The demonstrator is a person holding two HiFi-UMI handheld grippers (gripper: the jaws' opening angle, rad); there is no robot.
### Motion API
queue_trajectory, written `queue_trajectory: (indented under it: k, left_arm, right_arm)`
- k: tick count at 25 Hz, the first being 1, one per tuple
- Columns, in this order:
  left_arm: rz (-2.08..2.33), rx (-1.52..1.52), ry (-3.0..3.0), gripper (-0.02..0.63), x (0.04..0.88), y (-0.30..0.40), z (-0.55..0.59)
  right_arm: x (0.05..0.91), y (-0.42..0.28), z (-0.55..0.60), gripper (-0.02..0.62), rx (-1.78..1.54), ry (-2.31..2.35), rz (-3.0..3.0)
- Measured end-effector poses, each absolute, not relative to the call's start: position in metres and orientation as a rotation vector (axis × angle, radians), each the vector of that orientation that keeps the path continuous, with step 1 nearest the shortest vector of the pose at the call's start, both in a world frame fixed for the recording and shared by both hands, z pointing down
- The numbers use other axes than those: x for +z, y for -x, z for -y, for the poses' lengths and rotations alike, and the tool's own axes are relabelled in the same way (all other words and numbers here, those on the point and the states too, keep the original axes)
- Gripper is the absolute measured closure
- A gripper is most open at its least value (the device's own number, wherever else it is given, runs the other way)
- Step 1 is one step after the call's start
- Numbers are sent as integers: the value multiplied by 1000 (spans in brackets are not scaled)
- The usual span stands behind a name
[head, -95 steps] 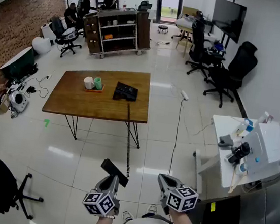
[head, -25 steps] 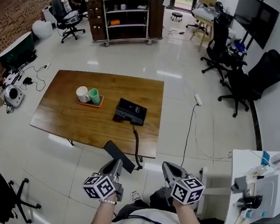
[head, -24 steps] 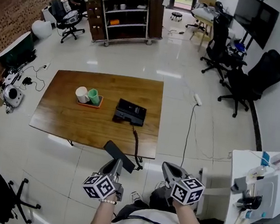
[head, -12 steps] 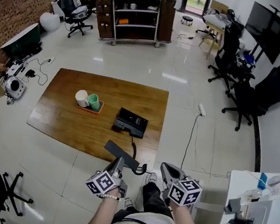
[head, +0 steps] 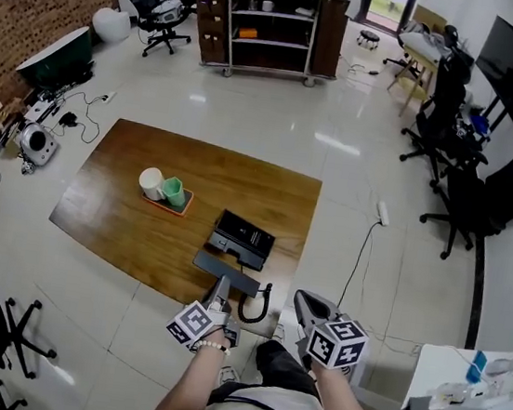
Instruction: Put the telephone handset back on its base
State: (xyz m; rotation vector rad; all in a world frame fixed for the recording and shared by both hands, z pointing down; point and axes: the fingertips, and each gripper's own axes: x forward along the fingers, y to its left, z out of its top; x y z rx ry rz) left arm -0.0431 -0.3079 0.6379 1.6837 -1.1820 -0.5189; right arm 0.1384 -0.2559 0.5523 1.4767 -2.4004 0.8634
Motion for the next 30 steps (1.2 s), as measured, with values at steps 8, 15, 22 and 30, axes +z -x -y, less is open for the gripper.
queue_trajectory:
  k: [8,15,22,30]
  left_arm:
    - [1188,-618,-1606,540,668,39,341]
    - [1175,-609,-1638,540,686,28,363]
    - [1198,-609,-1630,541,706,31,377]
    - [1182,-620,-1670,541,708,27,386]
  right_arm:
    - [567,-146,296,583,873,-1405,2396]
    - [582,-148,323,583,881,-1356,2398]
    - [597,-148,338,583,912,-1312,2399]
    - [609,-145,351,583,934,-1270,2404]
